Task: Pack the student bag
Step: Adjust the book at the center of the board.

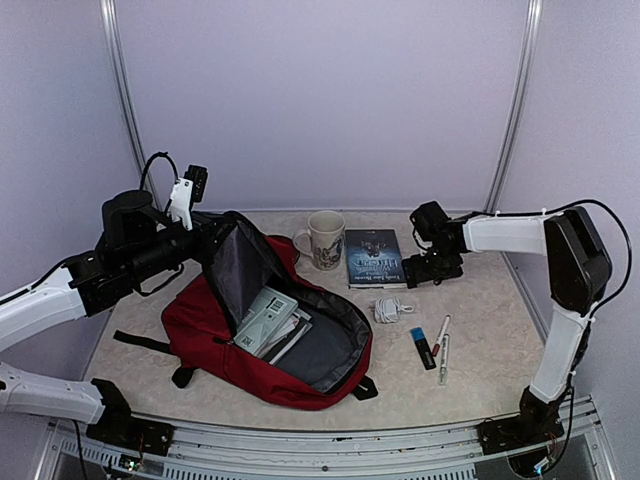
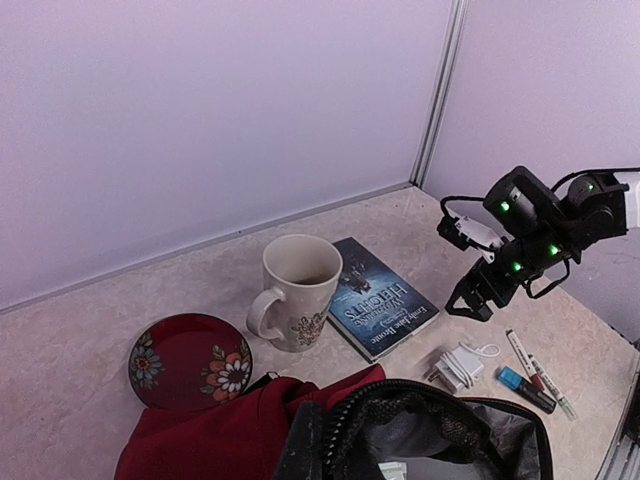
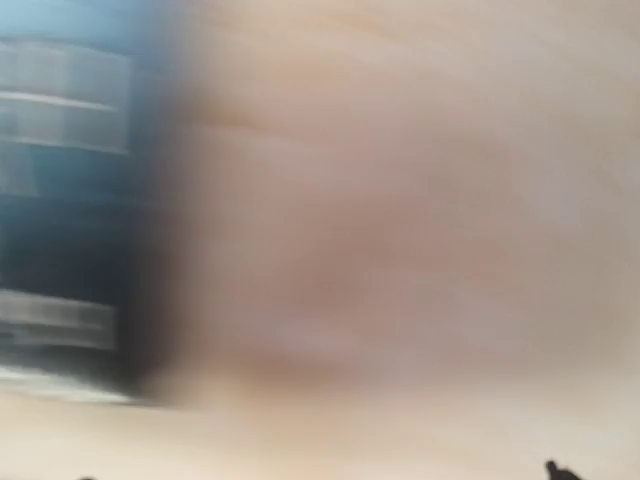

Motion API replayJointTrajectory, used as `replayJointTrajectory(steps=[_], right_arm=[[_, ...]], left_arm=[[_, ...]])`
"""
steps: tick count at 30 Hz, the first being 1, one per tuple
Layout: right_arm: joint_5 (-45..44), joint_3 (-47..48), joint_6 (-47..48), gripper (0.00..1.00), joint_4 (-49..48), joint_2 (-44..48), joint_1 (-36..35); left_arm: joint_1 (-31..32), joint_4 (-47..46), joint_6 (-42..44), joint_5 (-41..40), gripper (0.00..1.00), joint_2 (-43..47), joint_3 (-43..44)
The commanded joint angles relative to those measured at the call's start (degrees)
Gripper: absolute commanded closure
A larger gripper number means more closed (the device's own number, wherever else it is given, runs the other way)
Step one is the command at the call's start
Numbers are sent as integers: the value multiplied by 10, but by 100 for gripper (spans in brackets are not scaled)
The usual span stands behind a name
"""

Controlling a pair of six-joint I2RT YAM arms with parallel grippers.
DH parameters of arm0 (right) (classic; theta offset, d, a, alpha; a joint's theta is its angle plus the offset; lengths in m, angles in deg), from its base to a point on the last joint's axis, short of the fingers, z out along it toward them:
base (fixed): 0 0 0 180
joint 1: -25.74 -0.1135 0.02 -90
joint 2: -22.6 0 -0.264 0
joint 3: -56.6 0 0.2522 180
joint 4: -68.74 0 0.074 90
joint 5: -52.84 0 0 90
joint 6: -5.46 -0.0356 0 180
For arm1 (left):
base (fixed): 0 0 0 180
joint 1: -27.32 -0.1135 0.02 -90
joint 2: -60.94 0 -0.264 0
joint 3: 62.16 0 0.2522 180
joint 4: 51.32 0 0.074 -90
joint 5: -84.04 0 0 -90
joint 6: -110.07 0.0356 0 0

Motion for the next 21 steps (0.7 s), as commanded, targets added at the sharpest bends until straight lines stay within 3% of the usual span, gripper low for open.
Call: replayJointTrajectory(steps=[1,8,15,21], right_arm=[[116,47,3,4,-103,8,-80],[-19,174,-25,0,-90,-135,-165],[-50,178,-36,0,-110,-162,-165],[-90,180,-39,0,-93,-193,-146]], left_arm=[[-10,-11,4,-3,100,11,2],[-20,-27,21,-114,100,79,-20],[-38,-70,36,-197,100,174,-56],[-39,-79,39,-181,100,179,-60]])
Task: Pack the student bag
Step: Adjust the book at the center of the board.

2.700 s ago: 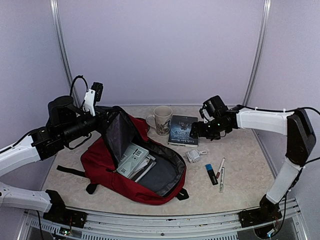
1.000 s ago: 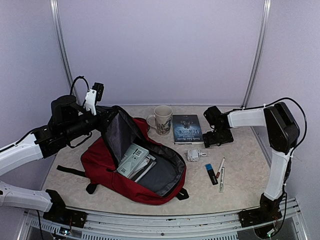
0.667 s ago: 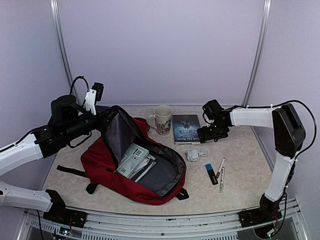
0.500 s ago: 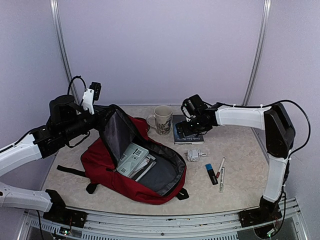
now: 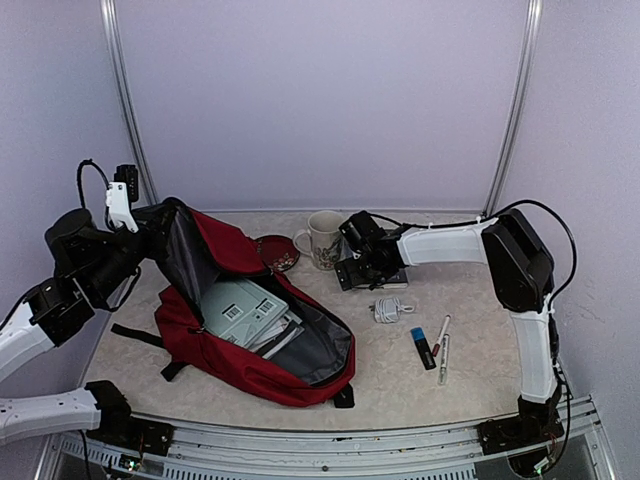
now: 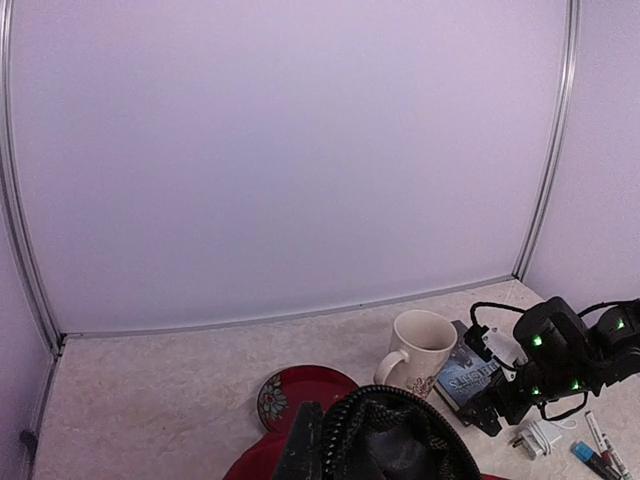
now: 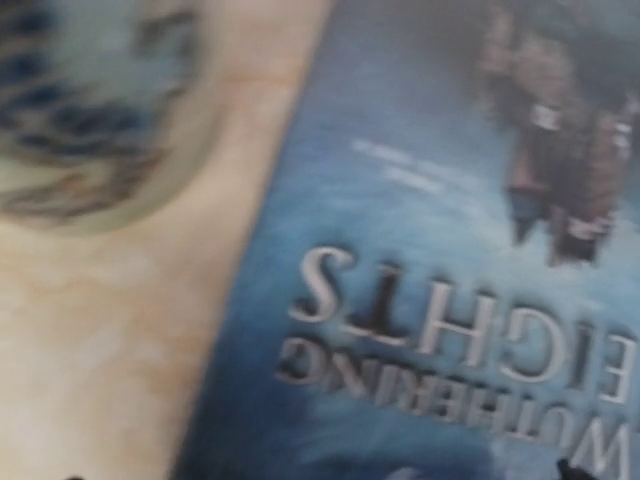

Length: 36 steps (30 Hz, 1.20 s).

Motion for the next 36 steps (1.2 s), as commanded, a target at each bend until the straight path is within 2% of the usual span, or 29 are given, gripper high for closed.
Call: replayJointTrajectory(steps=[1,5,13,16,20,23,25,28,32,36], right_arm=[[-53,9,-21,0,27,-32,27],[-75,-27,-33,0,41,-20,54],[-84,-158,-25,0,21,83,92],[-16,-206,-14,0,-3,132,110],[151,-275,-29,0,-83,216,144],[257,-303,-56,0,-125,243,181],[286,-304,-89,0,-132,244,206],[325,-305,-111,0,-141,240,236],[361,-308,-138,2,-163,229,266],[377,-289,-145,6,-177,198,284]], left_arm=[[-8,-66,11,-20,100,-1,12],[-8,-62,10,-4,100,-11,16],[-8,-60,10,9,100,-22,19],[-8,-57,7,13,100,-29,20],[-8,-50,-3,40,100,-51,27],[-8,-42,-7,83,100,-82,34],[-2,-31,2,112,100,-111,45],[33,17,28,113,100,-158,77],[106,78,58,117,92,-198,111],[155,100,55,132,86,-209,103]])
